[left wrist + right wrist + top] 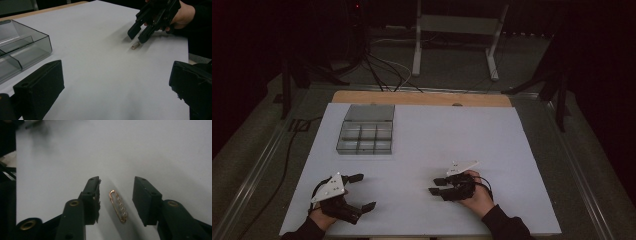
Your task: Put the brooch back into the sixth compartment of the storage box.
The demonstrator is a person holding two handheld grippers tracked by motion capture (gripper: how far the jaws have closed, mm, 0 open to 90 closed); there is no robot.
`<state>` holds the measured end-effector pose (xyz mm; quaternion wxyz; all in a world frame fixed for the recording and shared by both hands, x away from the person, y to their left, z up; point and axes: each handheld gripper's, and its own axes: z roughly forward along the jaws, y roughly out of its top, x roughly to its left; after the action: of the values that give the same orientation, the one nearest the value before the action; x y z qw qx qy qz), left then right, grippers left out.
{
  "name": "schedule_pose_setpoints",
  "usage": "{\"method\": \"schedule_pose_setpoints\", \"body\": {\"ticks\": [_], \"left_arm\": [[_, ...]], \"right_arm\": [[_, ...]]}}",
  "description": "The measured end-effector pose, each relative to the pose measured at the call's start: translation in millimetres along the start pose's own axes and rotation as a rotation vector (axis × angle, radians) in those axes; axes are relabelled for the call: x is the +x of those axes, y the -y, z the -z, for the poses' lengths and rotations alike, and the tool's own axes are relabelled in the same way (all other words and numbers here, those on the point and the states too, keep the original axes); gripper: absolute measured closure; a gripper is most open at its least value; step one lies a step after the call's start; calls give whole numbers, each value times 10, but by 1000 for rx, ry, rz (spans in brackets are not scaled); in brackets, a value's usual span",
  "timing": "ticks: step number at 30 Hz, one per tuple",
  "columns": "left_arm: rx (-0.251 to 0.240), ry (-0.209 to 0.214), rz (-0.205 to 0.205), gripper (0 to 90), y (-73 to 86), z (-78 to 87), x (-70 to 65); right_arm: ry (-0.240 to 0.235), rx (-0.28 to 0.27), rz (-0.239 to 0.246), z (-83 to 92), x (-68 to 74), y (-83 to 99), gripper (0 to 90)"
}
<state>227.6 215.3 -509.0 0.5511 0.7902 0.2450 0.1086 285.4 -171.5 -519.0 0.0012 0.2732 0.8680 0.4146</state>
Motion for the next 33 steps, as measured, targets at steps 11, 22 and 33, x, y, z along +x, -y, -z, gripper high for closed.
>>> {"method": "schedule_pose_setpoints", "body": {"ticks": [11, 22, 33], "left_arm": [[4, 0, -1, 11, 2, 4, 8], [7, 1, 1, 11, 2, -5, 4], [7, 1, -2, 11, 2, -3, 3]], "right_arm": [[41, 51, 65, -50, 20, 11, 705], [44, 88, 80, -94, 64, -19, 854], [20, 56, 49, 0, 114, -108, 859]]}}
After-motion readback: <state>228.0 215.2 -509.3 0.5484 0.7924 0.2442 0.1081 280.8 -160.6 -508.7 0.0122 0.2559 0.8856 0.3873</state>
